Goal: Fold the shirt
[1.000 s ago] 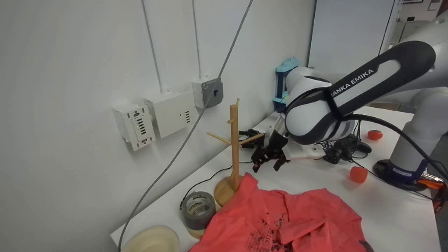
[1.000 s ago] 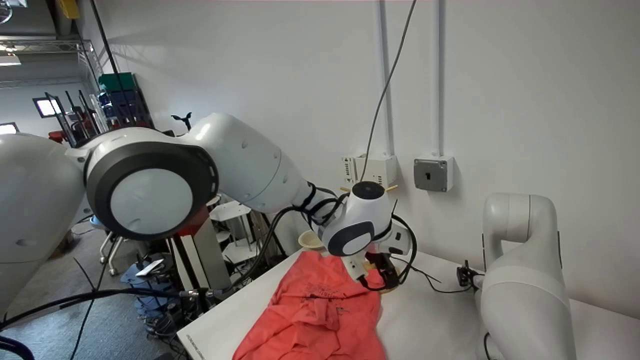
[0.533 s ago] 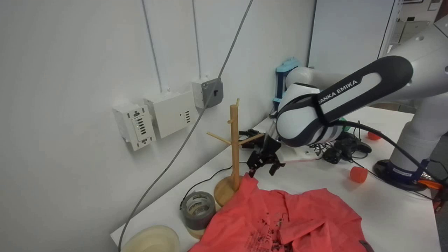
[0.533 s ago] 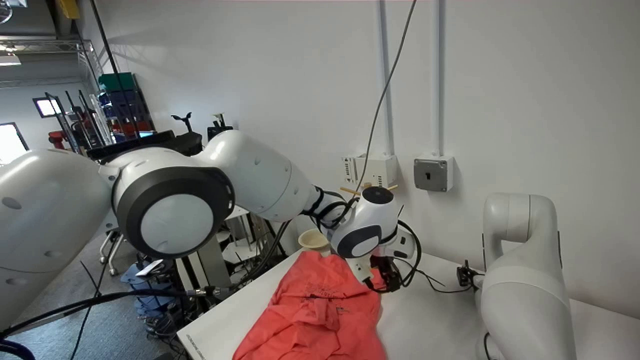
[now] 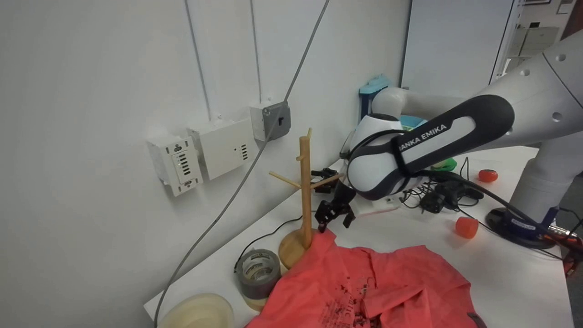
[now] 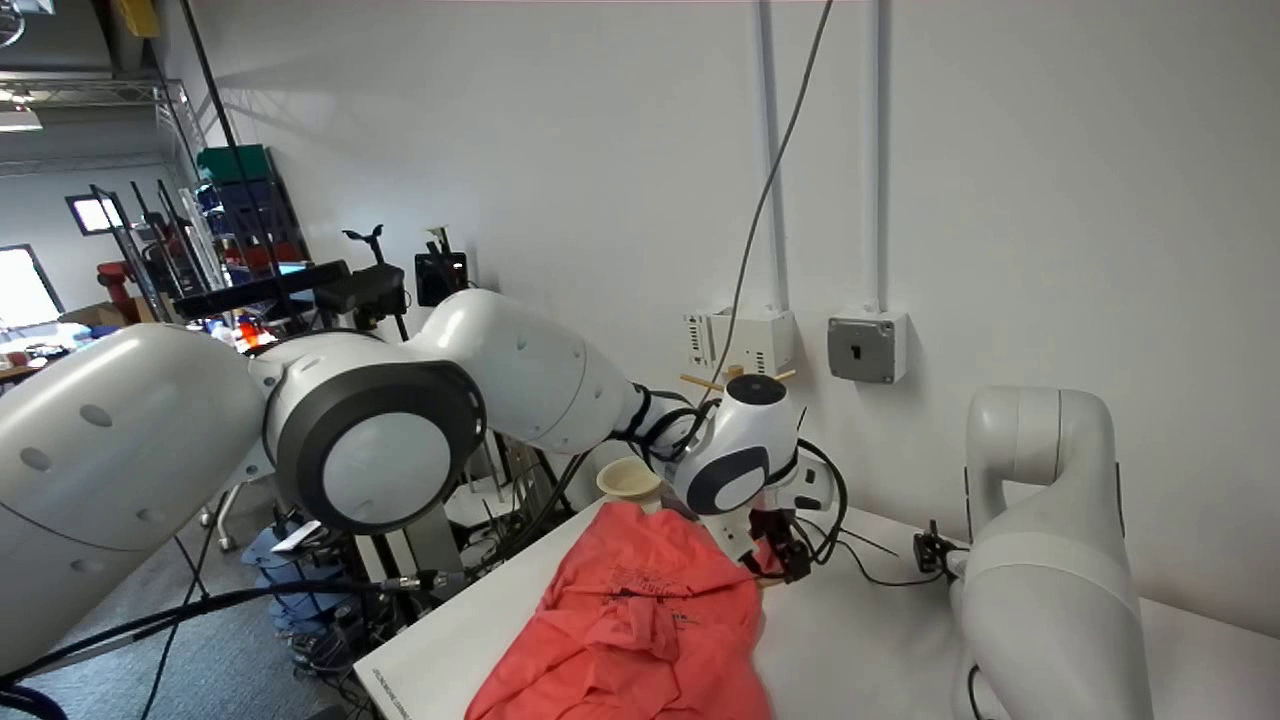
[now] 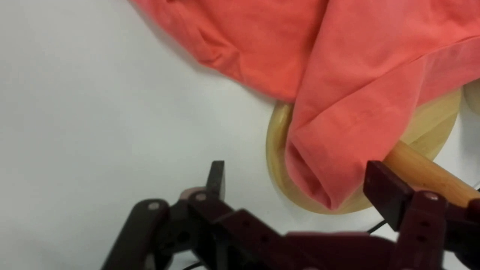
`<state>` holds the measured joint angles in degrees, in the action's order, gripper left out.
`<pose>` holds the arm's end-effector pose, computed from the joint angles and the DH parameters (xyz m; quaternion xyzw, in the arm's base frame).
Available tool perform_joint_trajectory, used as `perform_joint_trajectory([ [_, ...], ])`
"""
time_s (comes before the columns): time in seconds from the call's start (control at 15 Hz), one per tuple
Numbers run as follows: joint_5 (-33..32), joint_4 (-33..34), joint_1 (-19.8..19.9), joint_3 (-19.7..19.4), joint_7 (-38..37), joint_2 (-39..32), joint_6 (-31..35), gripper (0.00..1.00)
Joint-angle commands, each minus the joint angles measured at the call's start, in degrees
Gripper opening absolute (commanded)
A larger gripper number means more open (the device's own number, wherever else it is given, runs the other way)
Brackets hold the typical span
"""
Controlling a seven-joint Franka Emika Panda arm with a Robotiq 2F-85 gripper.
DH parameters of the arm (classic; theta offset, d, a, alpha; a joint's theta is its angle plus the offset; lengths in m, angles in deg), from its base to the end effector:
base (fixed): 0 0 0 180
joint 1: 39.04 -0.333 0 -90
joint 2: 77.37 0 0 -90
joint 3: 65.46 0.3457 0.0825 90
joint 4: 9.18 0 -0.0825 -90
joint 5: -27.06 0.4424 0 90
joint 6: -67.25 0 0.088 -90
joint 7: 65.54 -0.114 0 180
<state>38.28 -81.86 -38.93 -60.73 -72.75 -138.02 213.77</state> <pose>0.8309 0.0470 0.0976 -0.9813 0.1217 -0.1038 0.1074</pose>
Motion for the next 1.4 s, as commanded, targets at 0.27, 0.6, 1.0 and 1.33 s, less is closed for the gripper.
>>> perform_joint_trajectory([
  [0.27, -1.8, 10.3, -1.5, -1.7, -1.0, -5.3, -5.2, 0.35],
  [0.6, -1.3, 12.6, -1.3, -1.3, -0.8, -6.5, -6.2, 0.01],
  [1.0, -1.3, 13.7, -1.3, -0.8, -0.3, -7.1, -9.7, 0.37],
  [1.33, -1.1, 15.0, -1.4, -0.5, -0.1, -7.4, -11.8, 0.77],
])
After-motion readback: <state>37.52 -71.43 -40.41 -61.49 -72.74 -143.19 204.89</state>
